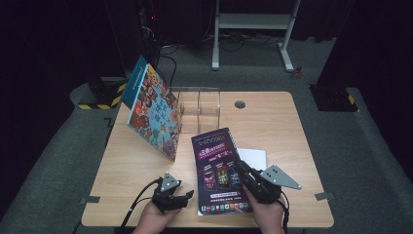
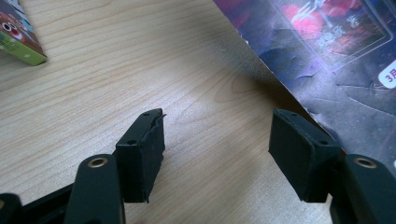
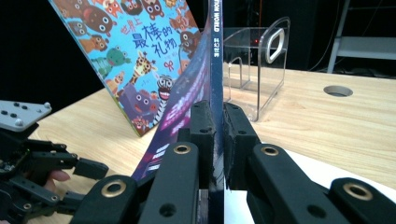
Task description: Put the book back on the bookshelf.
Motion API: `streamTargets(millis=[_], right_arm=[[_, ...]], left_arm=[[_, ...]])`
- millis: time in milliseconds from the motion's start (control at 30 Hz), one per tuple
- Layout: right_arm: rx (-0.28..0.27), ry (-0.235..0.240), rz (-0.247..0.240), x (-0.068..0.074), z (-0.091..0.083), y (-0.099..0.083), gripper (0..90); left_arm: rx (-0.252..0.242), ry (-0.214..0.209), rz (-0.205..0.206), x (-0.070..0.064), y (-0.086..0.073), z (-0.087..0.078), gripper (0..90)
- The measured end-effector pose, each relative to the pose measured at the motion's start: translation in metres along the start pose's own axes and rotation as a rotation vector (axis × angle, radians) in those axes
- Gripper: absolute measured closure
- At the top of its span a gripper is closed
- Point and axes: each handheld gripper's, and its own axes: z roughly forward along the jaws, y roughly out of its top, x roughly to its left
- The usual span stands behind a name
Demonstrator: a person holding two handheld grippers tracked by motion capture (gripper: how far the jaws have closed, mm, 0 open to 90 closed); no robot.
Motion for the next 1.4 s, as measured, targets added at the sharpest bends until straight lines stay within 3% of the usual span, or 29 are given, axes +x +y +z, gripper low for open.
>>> streamTargets(millis=[133, 300, 600, 667, 833, 1100, 1400], right_arm=[[-0.029, 0.009, 0.014, 0.001, -0.003, 0.005, 84.7], [-0.106, 0.032, 0.009, 0.011, 0.004, 0.024, 84.7], [-0.187, 0.017, -0.002, 0.013, 0.044, 0.054, 84.8], [-0.199, 0.001, -0.033, 0.012, 0.052, 0.056, 84.8], [-0.198, -0.021, -0.074, 0.008, 0.058, 0.054, 84.7], [-0.195, -0.036, -0.075, -0.002, 0.035, 0.032, 84.6], [-0.180, -0.059, -0.004, -0.008, 0.017, 0.008, 84.5]], left_arm=[[-0.002, -0.001, -0.004, 0.000, 0.000, 0.000, 35.8], [-0.002, 0.005, 0.001, 0.000, 0.001, -0.001, 35.8], [0.000, 0.002, -0.005, 0.002, -0.001, -0.001, 35.9], [0.001, -0.005, -0.018, 0.002, -0.001, -0.001, 35.9], [0.001, -0.004, -0.020, 0.003, -0.002, -0.003, 35.9], [0.009, -0.002, 0.002, 0.000, -0.001, 0.000, 35.9], [0.008, -0.002, -0.006, 0.002, -0.001, 0.001, 35.9]])
